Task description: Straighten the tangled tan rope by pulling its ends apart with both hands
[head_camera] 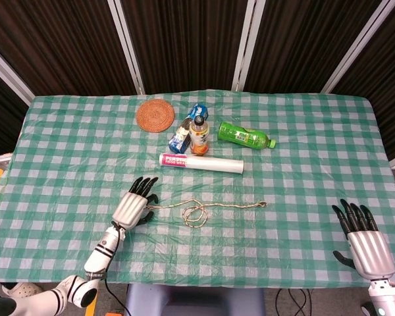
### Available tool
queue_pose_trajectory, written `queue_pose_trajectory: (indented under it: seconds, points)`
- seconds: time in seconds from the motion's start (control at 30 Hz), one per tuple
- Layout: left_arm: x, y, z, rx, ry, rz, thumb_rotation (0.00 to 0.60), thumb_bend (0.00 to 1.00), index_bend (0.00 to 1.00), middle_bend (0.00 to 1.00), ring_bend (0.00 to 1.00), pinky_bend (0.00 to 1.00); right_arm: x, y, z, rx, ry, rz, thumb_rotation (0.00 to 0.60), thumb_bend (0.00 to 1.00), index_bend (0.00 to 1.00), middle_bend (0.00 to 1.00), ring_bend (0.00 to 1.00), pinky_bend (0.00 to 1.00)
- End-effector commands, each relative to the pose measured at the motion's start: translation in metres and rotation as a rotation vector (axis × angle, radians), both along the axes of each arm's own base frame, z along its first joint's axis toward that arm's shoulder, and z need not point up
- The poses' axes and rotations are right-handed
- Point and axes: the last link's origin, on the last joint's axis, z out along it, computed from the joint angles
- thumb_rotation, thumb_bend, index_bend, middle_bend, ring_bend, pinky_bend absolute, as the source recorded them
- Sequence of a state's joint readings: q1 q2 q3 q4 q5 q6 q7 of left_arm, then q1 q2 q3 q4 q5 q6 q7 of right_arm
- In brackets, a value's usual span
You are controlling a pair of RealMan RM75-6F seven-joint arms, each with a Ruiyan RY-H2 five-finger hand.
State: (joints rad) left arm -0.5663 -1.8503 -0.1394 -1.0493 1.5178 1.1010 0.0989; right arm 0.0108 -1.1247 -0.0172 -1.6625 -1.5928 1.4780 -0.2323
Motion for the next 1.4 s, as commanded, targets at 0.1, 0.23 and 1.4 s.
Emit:
queue_pose_trajectory:
  seconds: [0.1, 0.23, 1.4]
  points:
    - [-0.002, 0.004, -0.009, -0.005, 0.022, 0.016, 0.6, 0.35, 0.44, 0.02, 0.0, 0.04, -0.001, 0.0, 0.001, -0.002, 0.0, -0.004, 0.6, 0.2, 0.0, 0.0, 0.0, 0.0]
    - [-0.005, 0.006, -0.011, 0.002, 0.04, 0.022, 0.6, 0.35, 0.46, 0.02, 0.0, 0.04, -0.001, 0.0, 0.002, -0.004, 0.0, -0.006, 0.6, 0.2, 0.0, 0.0, 0.0, 0.0]
    - [-0.012, -0.002, 0.019, 0.083, 0.089, -0.029, 0.6, 0.41, 0.6, 0.05, 0.0, 0.04, 0.01, -0.032, -0.016, 0.062, 0.006, 0.063, 0.6, 0.2, 0.13, 0.0, 0.0, 0.0]
